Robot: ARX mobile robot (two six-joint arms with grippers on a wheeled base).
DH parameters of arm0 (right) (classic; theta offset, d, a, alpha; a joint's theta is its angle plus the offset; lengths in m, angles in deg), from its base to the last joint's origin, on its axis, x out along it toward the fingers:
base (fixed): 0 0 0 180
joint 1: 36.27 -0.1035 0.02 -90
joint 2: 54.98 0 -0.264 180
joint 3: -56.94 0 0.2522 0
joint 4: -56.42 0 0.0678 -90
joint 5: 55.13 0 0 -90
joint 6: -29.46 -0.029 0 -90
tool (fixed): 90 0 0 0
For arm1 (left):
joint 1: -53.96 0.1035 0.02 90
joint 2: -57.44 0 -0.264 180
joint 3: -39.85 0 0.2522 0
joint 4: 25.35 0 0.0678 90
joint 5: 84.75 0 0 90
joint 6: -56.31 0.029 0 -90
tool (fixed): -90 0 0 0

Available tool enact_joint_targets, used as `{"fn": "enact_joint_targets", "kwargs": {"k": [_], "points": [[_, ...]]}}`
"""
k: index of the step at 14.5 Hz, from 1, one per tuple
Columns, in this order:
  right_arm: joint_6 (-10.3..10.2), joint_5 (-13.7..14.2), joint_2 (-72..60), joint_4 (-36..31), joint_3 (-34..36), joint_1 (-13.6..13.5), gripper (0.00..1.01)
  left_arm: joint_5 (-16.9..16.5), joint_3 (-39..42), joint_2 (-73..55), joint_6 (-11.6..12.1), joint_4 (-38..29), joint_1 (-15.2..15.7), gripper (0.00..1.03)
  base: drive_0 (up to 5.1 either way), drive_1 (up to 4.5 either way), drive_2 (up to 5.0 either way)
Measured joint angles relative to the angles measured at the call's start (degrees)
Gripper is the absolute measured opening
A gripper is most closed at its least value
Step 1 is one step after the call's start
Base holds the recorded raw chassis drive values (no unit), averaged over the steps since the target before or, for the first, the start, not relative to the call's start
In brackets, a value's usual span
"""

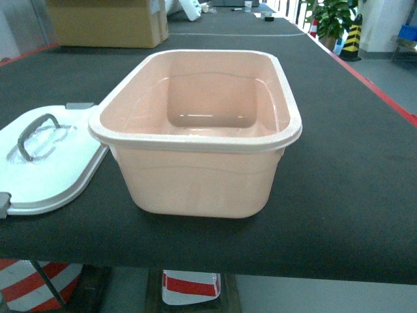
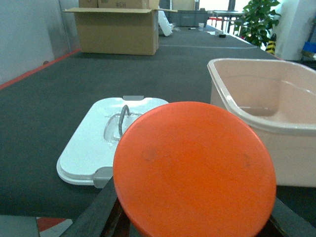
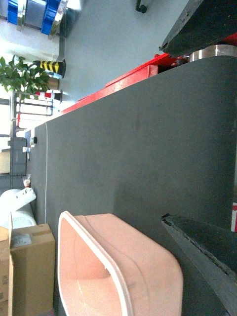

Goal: Pick capacitor and pack into box

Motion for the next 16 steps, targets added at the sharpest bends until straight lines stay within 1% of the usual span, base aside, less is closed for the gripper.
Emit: {"fn": "enact_joint_targets", "kwargs": {"k": [11,12,13,14,15,16], "points": [[0.02,-0.02,0.0,0.22,0.0,0.0,0.98,0.02,0.0,0.0,0.0,0.2,0.0,0.44,0.0,0.0,0.0],[0.02,-0.02,0.0,0.22,0.0,0.0,0.98,0.46,-0.04,-0.15,0.07,0.44,-0.17,0.44,0.0,0.0,0.0],[0.02,-0.04,0.0,0.22,0.0,0.0,0.98,13.55,-1.62,-12.79,0.52,-7.13,-7.93,0.44,0.0,0.0,0.0],[0.02,-0.02,0.0,0.2,0.0,0.0,0.98,18.14,-4.07,-23.69,0.55,-17.09,-12.13,0.44,0.0,0.0,0.0],[0.02,-0.02,0.0,0.2,0.0,0.0,0.98,19.63,-6.88,-31.78,0.57,-24.79,-14.51,0.44,0.0,0.0,0.0],[0.02,-0.02,0.0,0.22,0.0,0.0,0.98,19.71,-10.69,-40.13,0.55,-32.13,-16.48,0.44,0.0,0.0,0.0]]}}
